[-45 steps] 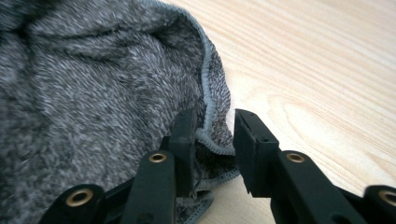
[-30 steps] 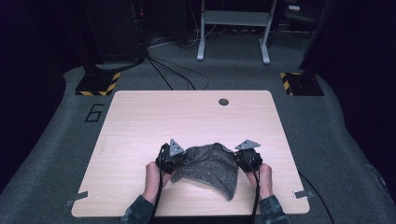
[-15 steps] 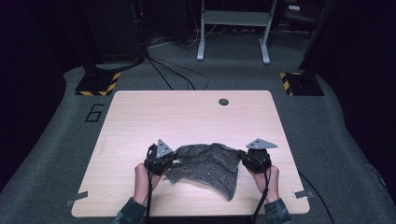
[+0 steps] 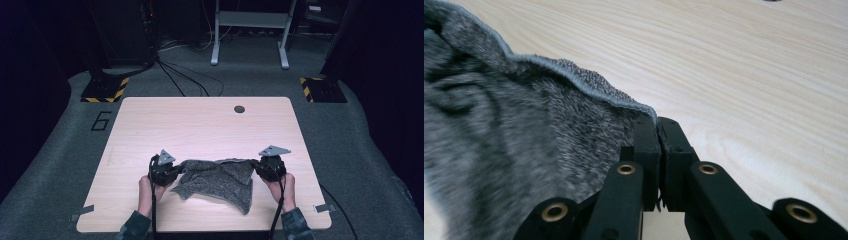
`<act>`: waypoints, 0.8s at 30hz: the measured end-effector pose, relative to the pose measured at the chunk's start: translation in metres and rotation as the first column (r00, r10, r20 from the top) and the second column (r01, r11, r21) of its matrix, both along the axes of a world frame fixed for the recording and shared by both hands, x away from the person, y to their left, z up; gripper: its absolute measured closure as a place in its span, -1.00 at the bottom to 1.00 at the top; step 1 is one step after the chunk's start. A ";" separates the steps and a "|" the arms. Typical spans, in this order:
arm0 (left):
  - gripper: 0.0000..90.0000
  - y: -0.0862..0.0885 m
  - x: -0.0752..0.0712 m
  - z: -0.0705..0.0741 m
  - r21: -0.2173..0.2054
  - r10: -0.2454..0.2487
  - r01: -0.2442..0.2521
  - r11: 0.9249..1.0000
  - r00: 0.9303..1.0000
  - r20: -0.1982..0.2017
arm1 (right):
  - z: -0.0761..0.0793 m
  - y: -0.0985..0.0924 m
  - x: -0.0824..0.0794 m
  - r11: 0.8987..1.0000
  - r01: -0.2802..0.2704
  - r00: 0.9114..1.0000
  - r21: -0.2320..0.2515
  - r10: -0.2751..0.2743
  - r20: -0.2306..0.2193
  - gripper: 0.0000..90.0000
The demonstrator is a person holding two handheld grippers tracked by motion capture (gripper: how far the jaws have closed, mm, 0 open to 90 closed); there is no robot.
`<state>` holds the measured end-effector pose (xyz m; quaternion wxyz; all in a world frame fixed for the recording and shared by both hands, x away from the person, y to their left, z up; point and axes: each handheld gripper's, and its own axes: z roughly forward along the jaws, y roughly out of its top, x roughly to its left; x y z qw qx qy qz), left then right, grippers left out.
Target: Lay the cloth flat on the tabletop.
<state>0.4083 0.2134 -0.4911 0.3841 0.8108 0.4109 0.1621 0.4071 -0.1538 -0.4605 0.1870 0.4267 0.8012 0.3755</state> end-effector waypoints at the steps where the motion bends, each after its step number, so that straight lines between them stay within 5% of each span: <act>1: 0.94 0.000 0.007 -0.001 -0.002 0.002 -0.002 1.000 1.000 -0.011 | -0.001 0.000 0.008 1.000 0.001 1.000 -0.006 -0.001 -0.012 0.96; 6: 0.95 -0.001 0.054 0.006 -0.024 -0.003 0.002 1.000 0.999 -0.033 | 0.001 0.005 0.056 0.999 0.010 0.999 -0.042 -0.011 -0.033 0.96; 7: 0.95 -0.001 0.054 0.006 -0.024 -0.003 0.002 1.000 0.999 -0.033 | 0.001 0.005 0.056 0.999 0.010 0.999 -0.042 -0.011 -0.033 0.96; 8: 0.95 0.000 0.076 0.015 -0.054 -0.012 0.010 0.999 1.000 -0.028 | 0.004 0.006 0.069 0.999 0.014 0.999 -0.039 -0.015 -0.032 0.96; 10: 0.95 0.002 0.101 0.030 -0.047 0.008 -0.009 0.999 1.000 -0.018 | 0.015 0.006 0.100 0.998 0.030 0.999 -0.059 -0.031 -0.027 0.97; 14: 0.95 0.006 0.126 0.084 -0.044 0.035 -0.030 0.999 0.995 0.095 | 0.064 0.005 0.130 0.996 0.076 0.996 -0.050 -0.073 0.048 0.96; 17: 0.95 0.007 0.117 0.128 -0.020 0.023 -0.019 1.000 0.974 0.226 | 0.113 0.006 0.121 0.998 0.064 0.982 -0.025 -0.058 0.180 0.96; 19: 0.95 0.008 0.100 0.143 0.024 -0.011 0.004 1.000 0.956 0.293 | 0.134 0.008 0.106 0.999 0.046 0.969 -0.017 -0.041 0.244 0.96; 20: 0.95 0.008 0.091 0.144 0.039 -0.027 0.015 0.999 0.946 0.322 | 0.141 0.009 0.094 0.999 0.028 0.960 -0.014 -0.023 0.277 0.96; 24: 0.95 0.010 0.057 0.119 0.071 -0.077 0.057 0.996 0.942 0.327 | 0.121 0.011 0.056 0.998 -0.008 0.939 -0.056 0.027 0.343 0.96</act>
